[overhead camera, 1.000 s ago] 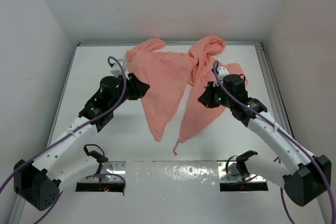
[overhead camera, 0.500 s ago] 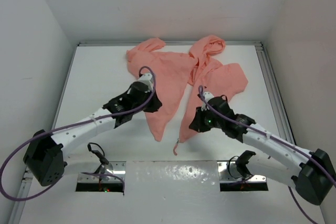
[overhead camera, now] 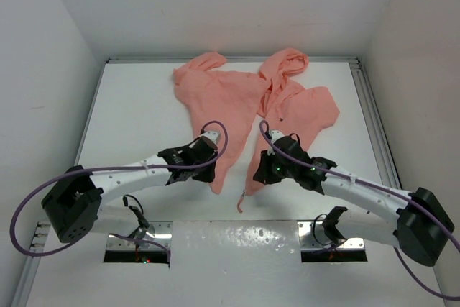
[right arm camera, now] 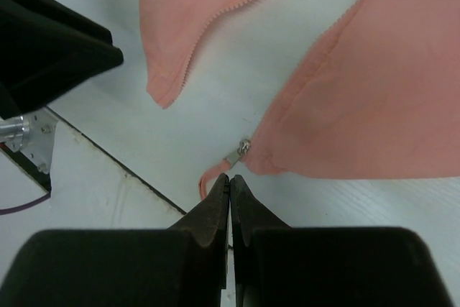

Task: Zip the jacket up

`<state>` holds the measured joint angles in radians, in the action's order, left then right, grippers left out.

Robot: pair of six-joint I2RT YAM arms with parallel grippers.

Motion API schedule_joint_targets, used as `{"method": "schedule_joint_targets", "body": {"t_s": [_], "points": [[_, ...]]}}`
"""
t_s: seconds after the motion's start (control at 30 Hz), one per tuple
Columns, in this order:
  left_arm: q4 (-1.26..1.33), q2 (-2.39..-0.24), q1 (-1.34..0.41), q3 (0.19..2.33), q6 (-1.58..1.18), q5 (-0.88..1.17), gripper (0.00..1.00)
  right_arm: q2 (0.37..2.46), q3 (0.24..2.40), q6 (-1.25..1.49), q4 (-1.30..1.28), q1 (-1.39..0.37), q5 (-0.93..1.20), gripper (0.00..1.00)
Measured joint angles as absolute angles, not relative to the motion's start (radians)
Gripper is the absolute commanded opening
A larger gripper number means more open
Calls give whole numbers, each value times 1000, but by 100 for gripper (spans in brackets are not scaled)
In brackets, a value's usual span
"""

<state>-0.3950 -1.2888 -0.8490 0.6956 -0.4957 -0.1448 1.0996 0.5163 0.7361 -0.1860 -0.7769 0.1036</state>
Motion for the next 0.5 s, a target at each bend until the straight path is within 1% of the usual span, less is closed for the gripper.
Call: {"method": "schedule_joint_targets", "body": {"t_s": [0.1, 0.2, 0.27, 0.5], "points": [[-412, -1321, -858, 692, -493, -134, 23, 1112, 516, 740, -159, -784, 104, 0], [-413, -1358, -868, 692, -492, -128, 27, 1128, 512, 744, -138, -798, 104, 0], [-411, -1375, -872, 692, -490, -124, 29, 1143, 509, 749, -124, -810, 104, 0], [-388, -1467, -879, 699, -487, -109, 30, 1166, 462, 794, -56, -842, 104, 0]]}}
